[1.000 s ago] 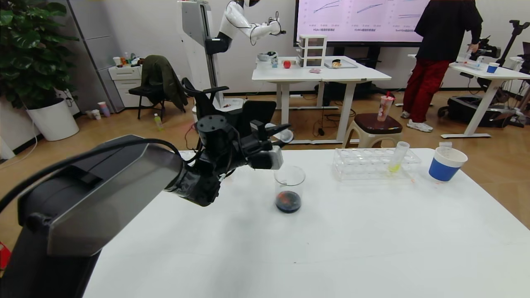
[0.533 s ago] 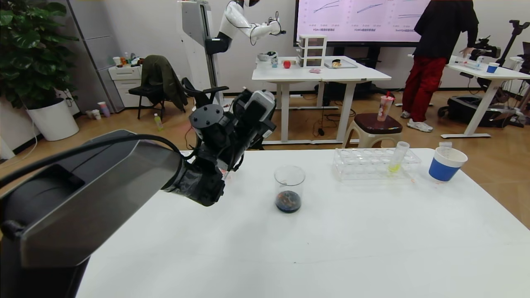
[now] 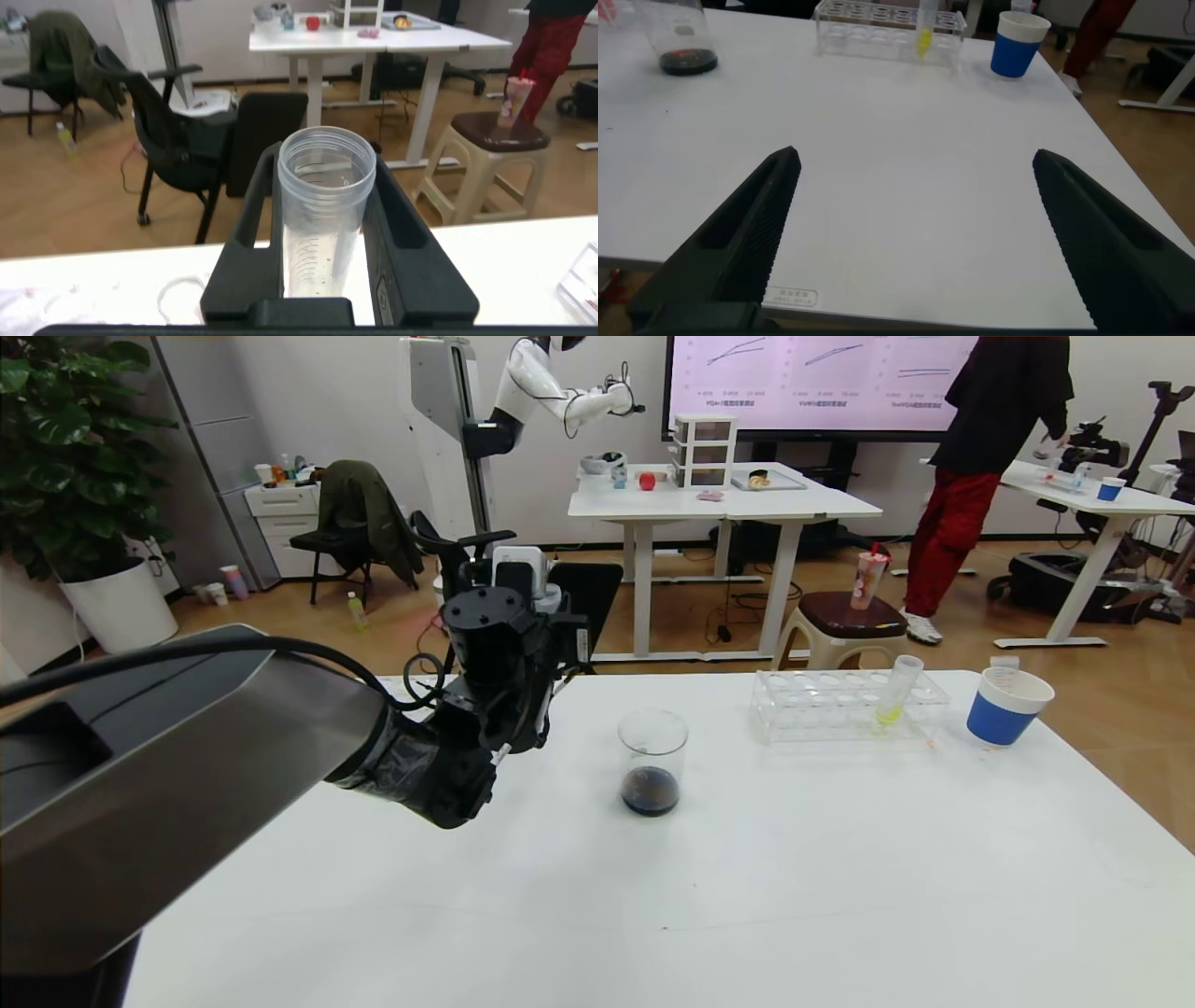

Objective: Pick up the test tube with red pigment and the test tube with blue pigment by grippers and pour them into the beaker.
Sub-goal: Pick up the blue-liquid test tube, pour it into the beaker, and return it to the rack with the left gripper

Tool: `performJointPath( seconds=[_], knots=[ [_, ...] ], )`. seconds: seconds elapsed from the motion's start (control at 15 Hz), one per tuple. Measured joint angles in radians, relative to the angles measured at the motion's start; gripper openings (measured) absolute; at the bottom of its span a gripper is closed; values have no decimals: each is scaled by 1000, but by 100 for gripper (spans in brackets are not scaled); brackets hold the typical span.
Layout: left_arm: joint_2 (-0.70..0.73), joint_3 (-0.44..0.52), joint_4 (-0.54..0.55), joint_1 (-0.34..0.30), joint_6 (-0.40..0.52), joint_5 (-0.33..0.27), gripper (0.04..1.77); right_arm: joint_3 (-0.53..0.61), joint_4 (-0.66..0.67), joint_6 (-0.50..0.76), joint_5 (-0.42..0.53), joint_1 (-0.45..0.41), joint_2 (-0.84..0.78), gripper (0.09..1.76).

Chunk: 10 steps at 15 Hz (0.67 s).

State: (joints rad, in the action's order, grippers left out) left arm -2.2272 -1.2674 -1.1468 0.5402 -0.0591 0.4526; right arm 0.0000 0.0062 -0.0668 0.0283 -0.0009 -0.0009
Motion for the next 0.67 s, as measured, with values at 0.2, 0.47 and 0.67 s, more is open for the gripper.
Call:
performJointPath(
  seconds=[0.2,0.47,0.67],
  knots=[
    [22,63,21,12,53,10,50,0,0,0,0,0,0,174],
    [77,79,99,0,66,5,50,0,0,0,0,0,0,174],
    [157,129,141,-92,77,-26,50,0,-1,0,0,0,0,174]
  ],
)
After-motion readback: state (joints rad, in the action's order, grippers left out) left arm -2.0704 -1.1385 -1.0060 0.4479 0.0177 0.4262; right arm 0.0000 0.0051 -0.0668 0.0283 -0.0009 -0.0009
